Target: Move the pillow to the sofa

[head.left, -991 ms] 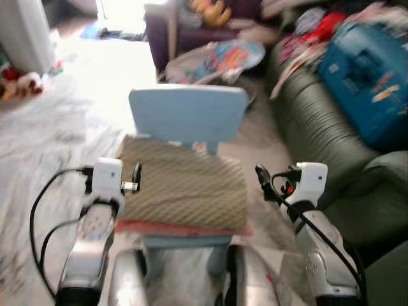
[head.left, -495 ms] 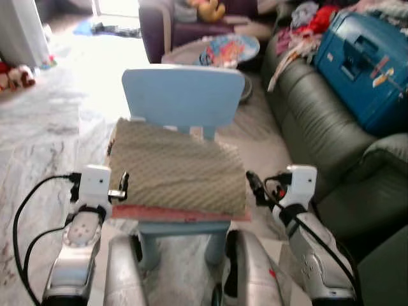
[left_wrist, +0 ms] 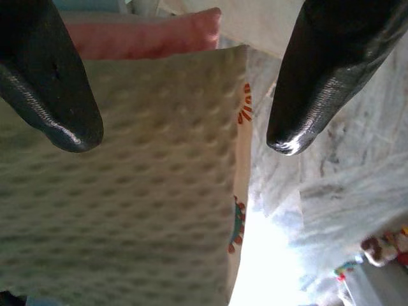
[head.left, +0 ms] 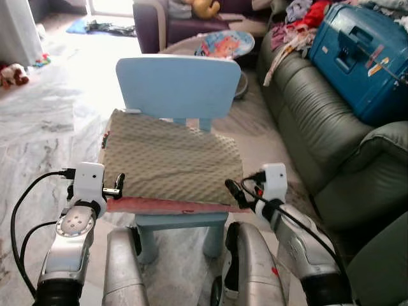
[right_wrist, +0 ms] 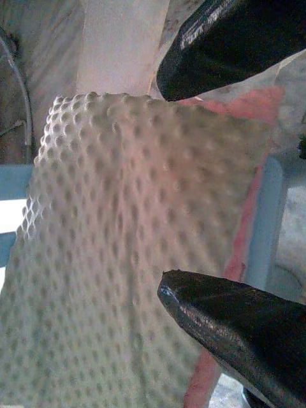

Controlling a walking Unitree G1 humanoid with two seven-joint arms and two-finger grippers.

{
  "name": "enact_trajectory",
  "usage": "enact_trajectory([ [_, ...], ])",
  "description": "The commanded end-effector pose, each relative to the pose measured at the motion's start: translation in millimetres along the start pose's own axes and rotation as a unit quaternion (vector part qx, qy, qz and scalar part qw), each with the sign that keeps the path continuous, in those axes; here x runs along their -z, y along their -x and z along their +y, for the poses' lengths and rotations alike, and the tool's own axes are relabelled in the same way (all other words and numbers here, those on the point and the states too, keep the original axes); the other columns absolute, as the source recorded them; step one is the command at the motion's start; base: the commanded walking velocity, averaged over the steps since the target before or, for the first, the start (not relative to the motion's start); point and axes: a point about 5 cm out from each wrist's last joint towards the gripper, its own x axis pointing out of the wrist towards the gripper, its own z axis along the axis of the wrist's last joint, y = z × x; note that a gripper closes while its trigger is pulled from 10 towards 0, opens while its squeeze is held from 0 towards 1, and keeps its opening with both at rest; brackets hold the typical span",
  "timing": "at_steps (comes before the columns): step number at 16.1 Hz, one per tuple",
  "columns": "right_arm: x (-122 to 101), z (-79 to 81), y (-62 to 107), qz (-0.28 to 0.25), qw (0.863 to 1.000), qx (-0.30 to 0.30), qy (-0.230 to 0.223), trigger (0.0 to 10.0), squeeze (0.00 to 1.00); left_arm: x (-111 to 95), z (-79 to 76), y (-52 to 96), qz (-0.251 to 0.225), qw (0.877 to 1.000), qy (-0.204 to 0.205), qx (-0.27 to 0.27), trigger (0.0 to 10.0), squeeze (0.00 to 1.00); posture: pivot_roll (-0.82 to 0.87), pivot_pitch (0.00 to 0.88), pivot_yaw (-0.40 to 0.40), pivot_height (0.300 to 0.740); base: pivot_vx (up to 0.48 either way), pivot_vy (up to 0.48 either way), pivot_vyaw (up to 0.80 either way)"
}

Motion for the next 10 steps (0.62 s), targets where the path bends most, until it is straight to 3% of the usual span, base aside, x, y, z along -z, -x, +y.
enact_trajectory([
  [1, -3.9, -0.1, -5.6, 0.001, 1.000, 0.010, 0.001, 10.0, 1.00, -3.8, 0.1, -4.8, 0.002, 1.000, -0.003, 0.002, 10.0, 1.00, 0.01, 0.002, -0.117, 0.488, 0.000, 0.000, 0.00],
  [3, -5.3, 1.6, -11.0, 0.002, 1.000, 0.011, -0.005, 10.0, 1.00, -3.9, 3.0, -10.2, 0.006, 1.000, -0.017, -0.008, 10.0, 1.00, 0.01, 0.014, -0.115, 0.488, 0.000, 0.000, 0.00],
  [7, -2.5, 1.2, -36.0, 0.026, 0.999, 0.000, 0.029, 10.0, 1.00, -13.5, 15.2, -38.1, 0.008, 0.997, -0.055, -0.060, 10.0, 1.00, 0.02, 0.076, -0.115, 0.488, 0.000, 0.000, 0.00],
  [10, -10.6, -0.6, -46.3, 0.025, 0.999, 0.003, 0.030, 10.0, 1.00, -19.2, 18.9, -49.0, 0.024, 0.996, -0.047, -0.070, 10.0, 1.00, 0.02, 0.110, -0.121, 0.488, 0.000, 0.000, 0.00],
])
